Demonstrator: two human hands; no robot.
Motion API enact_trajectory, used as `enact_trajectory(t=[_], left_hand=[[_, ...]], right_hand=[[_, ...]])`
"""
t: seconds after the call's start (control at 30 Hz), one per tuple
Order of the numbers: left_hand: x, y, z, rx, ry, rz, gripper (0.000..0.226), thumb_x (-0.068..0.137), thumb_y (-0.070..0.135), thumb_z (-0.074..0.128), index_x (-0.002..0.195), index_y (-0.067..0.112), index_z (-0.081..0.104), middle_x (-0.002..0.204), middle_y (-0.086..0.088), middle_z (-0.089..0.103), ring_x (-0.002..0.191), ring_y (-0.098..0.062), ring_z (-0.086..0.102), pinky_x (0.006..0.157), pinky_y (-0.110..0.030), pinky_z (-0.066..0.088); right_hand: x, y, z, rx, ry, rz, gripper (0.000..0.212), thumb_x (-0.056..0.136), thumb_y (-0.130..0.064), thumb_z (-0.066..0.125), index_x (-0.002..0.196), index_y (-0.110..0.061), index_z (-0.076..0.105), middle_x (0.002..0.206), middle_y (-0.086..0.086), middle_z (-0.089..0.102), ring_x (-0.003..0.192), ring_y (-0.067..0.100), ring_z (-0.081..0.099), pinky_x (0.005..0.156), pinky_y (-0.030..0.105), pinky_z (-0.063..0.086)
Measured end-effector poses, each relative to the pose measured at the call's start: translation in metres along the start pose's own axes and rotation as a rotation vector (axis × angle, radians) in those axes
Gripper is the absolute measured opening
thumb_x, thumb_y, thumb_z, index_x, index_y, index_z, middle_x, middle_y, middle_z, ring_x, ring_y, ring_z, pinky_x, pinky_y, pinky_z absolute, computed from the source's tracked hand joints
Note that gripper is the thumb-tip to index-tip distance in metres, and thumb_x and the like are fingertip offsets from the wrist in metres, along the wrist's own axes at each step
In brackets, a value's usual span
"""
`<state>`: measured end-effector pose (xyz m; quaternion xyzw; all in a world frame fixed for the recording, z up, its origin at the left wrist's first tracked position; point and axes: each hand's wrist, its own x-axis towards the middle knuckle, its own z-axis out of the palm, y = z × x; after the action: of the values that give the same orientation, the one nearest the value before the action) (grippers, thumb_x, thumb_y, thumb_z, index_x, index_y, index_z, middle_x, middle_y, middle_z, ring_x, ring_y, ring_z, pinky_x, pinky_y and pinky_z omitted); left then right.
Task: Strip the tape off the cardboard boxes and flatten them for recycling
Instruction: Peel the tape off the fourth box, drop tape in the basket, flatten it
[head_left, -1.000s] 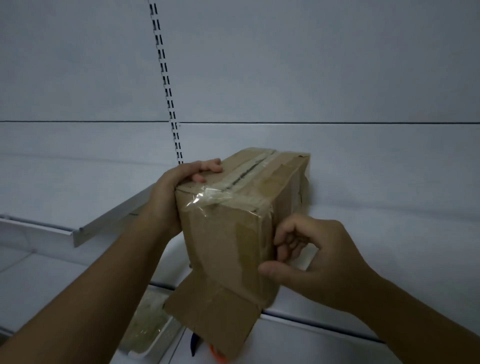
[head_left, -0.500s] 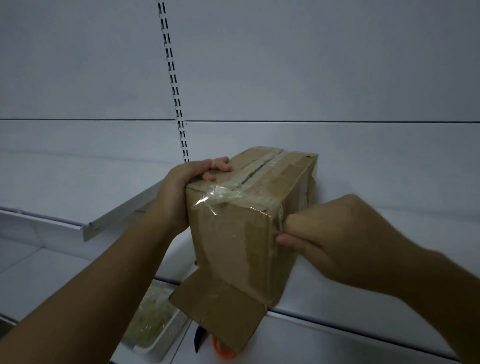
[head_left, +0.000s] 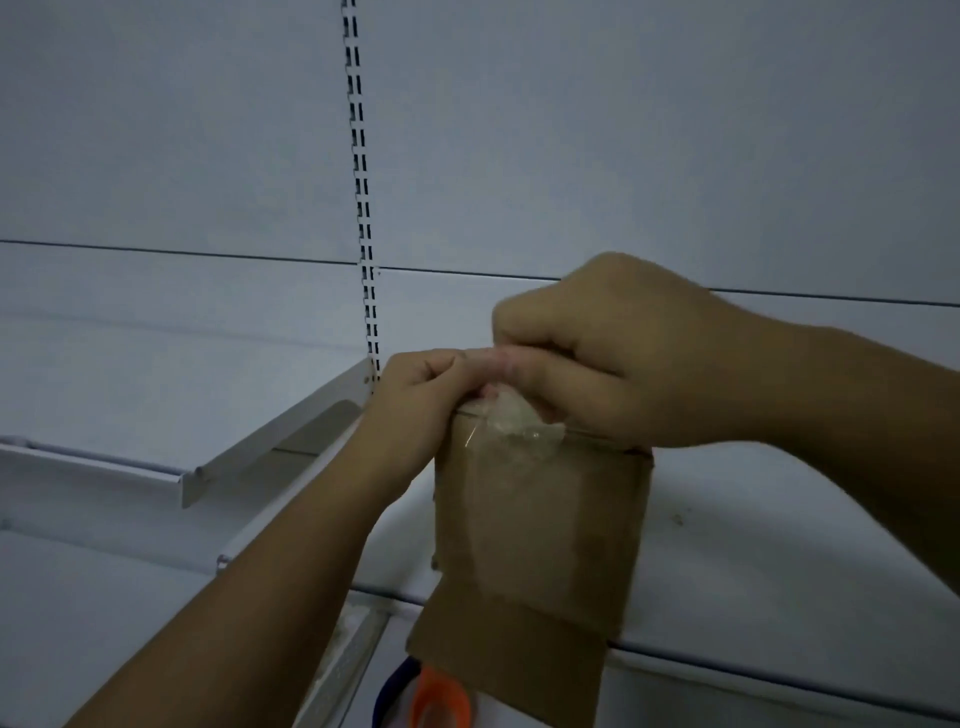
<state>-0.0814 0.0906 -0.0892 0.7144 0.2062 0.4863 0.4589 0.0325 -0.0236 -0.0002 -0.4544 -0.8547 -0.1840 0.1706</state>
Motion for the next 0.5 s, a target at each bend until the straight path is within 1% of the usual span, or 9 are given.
enact_trajectory(t=[0.03, 0.1, 0.13, 0.17, 0.23, 0.27, 0.33, 0.4, 0.5], left_hand=[[-0.001, -0.001, -0.001, 0.018, 0.007, 0.022, 0.032, 0.074, 0.034, 0.058, 0.050, 0.012, 0.062, 0.050, -0.002, 0.053, 0.049, -0.010, 0.046, 0.048, -0.017, 0.036], [-0.004, -0.001, -0.003, 0.037, 0.004, 0.070, 0.045, 0.084, 0.026, 0.055, 0.040, 0.022, 0.051, 0.041, 0.012, 0.044, 0.041, -0.001, 0.037, 0.043, -0.010, 0.031], [-0.004, -0.002, -0.004, 0.043, 0.009, 0.093, 0.049, 0.088, 0.022, 0.054, 0.039, 0.025, 0.050, 0.039, 0.014, 0.045, 0.040, 0.002, 0.040, 0.044, -0.008, 0.032], [-0.005, -0.003, -0.005, 0.047, 0.014, 0.115, 0.049, 0.090, 0.018, 0.054, 0.042, 0.026, 0.055, 0.043, 0.015, 0.052, 0.044, 0.004, 0.048, 0.047, -0.005, 0.036], [-0.007, -0.005, -0.003, 0.054, 0.010, 0.140, 0.034, 0.093, 0.018, 0.053, 0.063, 0.019, 0.071, 0.066, 0.016, 0.069, 0.072, 0.006, 0.064, 0.065, -0.005, 0.044], [-0.010, -0.008, -0.002, 0.076, 0.009, 0.153, 0.029, 0.094, 0.023, 0.051, 0.077, 0.017, 0.074, 0.080, 0.016, 0.072, 0.086, 0.005, 0.065, 0.076, -0.008, 0.045], [-0.016, -0.013, -0.005, 0.188, 0.011, 0.281, 0.035, 0.095, 0.036, 0.042, 0.094, 0.019, 0.072, 0.099, 0.014, 0.068, 0.102, 0.001, 0.061, 0.088, -0.016, 0.045], [-0.023, -0.013, -0.007, 0.358, -0.056, 0.480, 0.048, 0.092, 0.050, 0.035, 0.101, 0.016, 0.067, 0.107, 0.005, 0.066, 0.106, -0.008, 0.059, 0.091, -0.023, 0.046], [-0.028, -0.007, -0.003, 0.705, -0.090, 0.633, 0.070, 0.077, 0.068, 0.045, 0.103, 0.008, 0.067, 0.108, -0.008, 0.067, 0.100, -0.022, 0.062, 0.088, -0.029, 0.044]], right_hand=[[0.004, 0.002, 0.006, 0.083, 0.029, 0.057, 0.037, 0.095, -0.033, 0.040, 0.066, -0.013, 0.053, 0.052, -0.008, 0.048, 0.054, 0.008, 0.046, 0.054, 0.018, 0.036], [0.015, 0.003, 0.022, 0.256, 0.123, 0.203, 0.040, 0.098, -0.024, 0.043, 0.062, -0.008, 0.051, 0.051, -0.003, 0.052, 0.051, 0.010, 0.048, 0.058, 0.028, 0.043], [0.016, 0.004, 0.031, 0.409, 0.188, 0.289, 0.041, 0.098, -0.021, 0.042, 0.059, -0.009, 0.048, 0.049, -0.002, 0.050, 0.047, 0.009, 0.047, 0.058, 0.029, 0.045], [0.015, 0.007, 0.037, 0.547, 0.260, 0.359, 0.042, 0.098, -0.019, 0.042, 0.057, -0.010, 0.046, 0.046, -0.003, 0.048, 0.044, 0.007, 0.044, 0.055, 0.027, 0.044], [0.010, 0.012, 0.044, 0.678, 0.405, 0.459, 0.044, 0.099, -0.019, 0.040, 0.055, -0.012, 0.043, 0.042, -0.008, 0.044, 0.041, 0.004, 0.040, 0.049, 0.018, 0.039], [0.008, 0.014, 0.045, 0.697, 0.461, 0.474, 0.045, 0.099, -0.020, 0.039, 0.055, -0.013, 0.042, 0.041, -0.009, 0.043, 0.040, 0.003, 0.039, 0.048, 0.015, 0.037], [0.004, 0.015, 0.045, 0.730, 0.533, 0.476, 0.044, 0.100, -0.019, 0.038, 0.056, -0.013, 0.041, 0.041, -0.009, 0.042, 0.041, 0.003, 0.038, 0.047, 0.014, 0.035], [0.001, 0.016, 0.045, 0.809, 0.551, 0.494, 0.042, 0.100, -0.019, 0.037, 0.059, -0.011, 0.041, 0.042, -0.009, 0.041, 0.040, 0.002, 0.037, 0.044, 0.014, 0.035], [0.001, 0.019, 0.045, 0.925, 0.608, 0.532, 0.040, 0.100, -0.021, 0.036, 0.062, -0.011, 0.039, 0.043, -0.011, 0.037, 0.040, 0.003, 0.034, 0.040, 0.014, 0.033]])
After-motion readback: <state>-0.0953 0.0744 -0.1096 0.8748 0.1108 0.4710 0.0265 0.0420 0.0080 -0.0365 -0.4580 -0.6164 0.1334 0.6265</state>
